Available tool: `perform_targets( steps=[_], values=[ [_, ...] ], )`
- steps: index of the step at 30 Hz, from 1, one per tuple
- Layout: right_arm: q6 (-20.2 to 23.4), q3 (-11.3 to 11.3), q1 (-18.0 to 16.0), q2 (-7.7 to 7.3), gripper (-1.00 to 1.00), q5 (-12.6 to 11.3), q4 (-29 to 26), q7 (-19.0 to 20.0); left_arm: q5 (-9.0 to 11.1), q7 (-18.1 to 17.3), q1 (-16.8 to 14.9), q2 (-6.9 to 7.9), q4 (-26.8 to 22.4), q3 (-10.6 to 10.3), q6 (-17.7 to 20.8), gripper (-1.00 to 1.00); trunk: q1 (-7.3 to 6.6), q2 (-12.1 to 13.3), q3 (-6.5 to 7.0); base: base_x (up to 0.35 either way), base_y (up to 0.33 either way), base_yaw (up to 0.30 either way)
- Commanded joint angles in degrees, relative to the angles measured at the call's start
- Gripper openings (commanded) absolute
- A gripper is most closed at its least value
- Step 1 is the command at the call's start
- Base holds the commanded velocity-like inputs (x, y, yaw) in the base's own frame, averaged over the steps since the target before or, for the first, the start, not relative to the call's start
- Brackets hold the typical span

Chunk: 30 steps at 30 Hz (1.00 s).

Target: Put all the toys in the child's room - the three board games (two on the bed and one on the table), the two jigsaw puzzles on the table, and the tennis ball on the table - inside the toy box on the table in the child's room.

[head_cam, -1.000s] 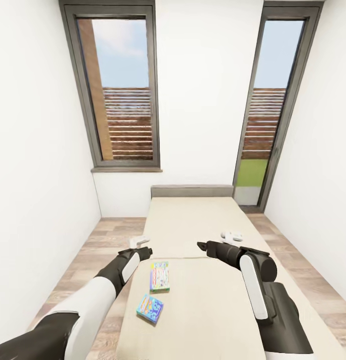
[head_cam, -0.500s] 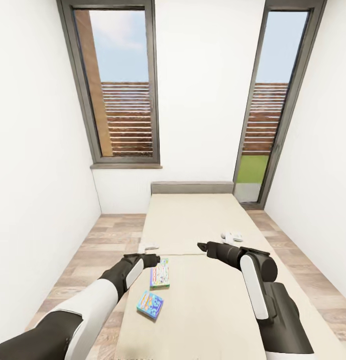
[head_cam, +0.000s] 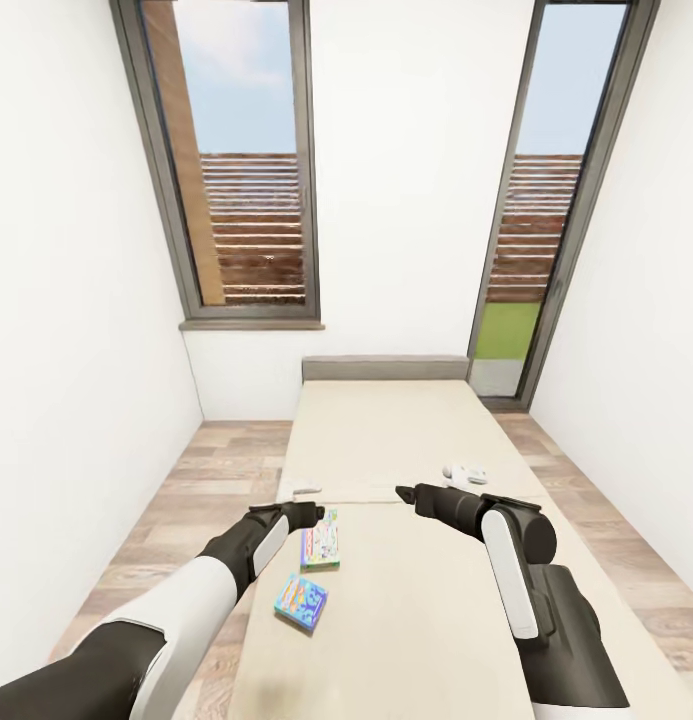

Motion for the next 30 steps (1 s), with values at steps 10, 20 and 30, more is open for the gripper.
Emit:
perform_targets(
  steps=[10, 20, 30],
  values=[
    [0.3, -0.1, -0.1, 0.05, 1.0, -0.3, 0.1, -0.2, 0.7, 0.5, 0.0, 0.0, -0.5, -0.3, 0.1, 1.0, 0.04, -0.1, -1.08, 0.0, 0.0, 0.0],
    [0.3, 0.0, 0.0, 0.11, 1.0, -0.3, 0.4, -0.2, 0.7, 0.6, 0.0, 0.0, -0.8, -0.2, 0.0, 1.0, 0.04, -0.1, -2.03, 0.0, 0.0, 0.0],
    [0.3, 0.0, 0.0, 0.12, 1.0, -0.3, 0.4, -0.2, 0.7, 0.7, 0.0, 0.0, -1.4, -0.2, 0.7, 1.0, 0.04, -0.1, -2.97, 0.0, 0.0, 0.0]
  ],
)
